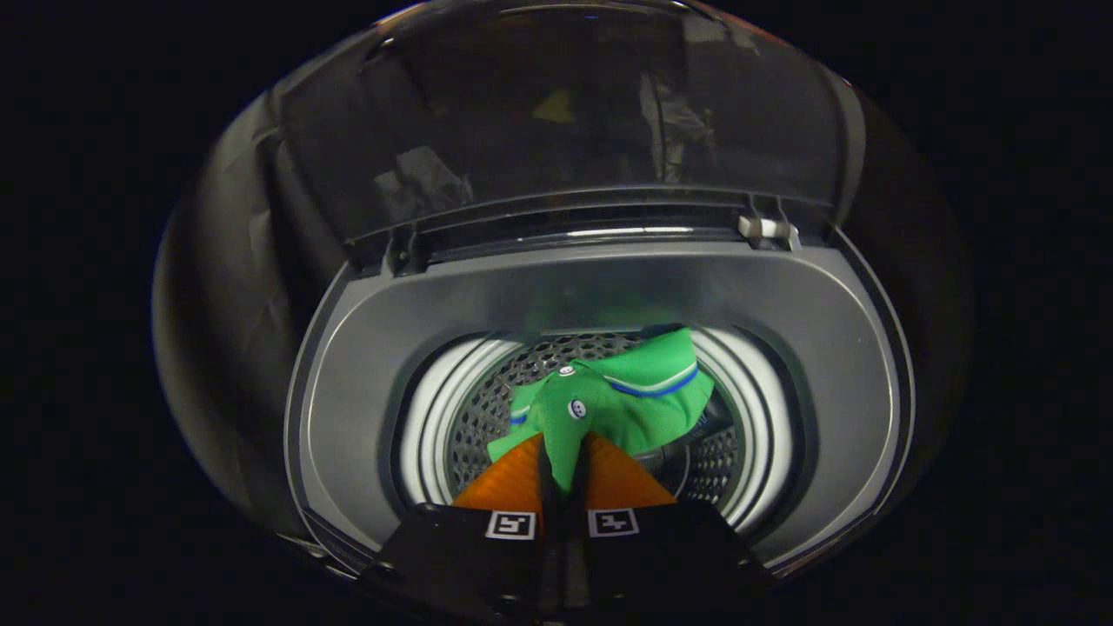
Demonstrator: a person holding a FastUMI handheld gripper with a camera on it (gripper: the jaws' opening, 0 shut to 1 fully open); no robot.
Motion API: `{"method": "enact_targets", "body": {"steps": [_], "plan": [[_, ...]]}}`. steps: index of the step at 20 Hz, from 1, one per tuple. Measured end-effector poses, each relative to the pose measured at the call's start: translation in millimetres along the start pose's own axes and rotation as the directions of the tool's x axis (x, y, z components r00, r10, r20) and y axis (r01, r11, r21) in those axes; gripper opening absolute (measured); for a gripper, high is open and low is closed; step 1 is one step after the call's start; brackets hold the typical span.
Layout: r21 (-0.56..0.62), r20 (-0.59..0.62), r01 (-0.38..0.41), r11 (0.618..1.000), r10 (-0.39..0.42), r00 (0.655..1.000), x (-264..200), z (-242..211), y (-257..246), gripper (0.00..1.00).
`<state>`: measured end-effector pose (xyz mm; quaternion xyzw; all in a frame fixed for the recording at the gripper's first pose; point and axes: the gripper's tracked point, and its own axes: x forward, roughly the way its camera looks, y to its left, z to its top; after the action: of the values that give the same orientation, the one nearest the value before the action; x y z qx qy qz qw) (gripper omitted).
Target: Put the clothes into the washing machine and then close the washing machine lid.
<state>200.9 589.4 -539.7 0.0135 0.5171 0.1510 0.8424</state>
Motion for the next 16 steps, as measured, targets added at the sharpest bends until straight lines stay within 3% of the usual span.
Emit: {"method": "enact_targets", "body": {"steps": [5,6,10,16], "plan": [[-0.014,0.014,-0.010,1.000,0.010,1.000,-3,10,-1,0.09],[-0.012,-0.011,-0.010,1.000,0.010,1.000,-4,7,-1,0.14],[-0.012,-0.031,0.004,1.000,-0.004,1.000,-7,2,-3,1.00],[-0.012,-0.032,0.009,1.000,-0.009,0.999,-13,1,-5,0.99]]}}
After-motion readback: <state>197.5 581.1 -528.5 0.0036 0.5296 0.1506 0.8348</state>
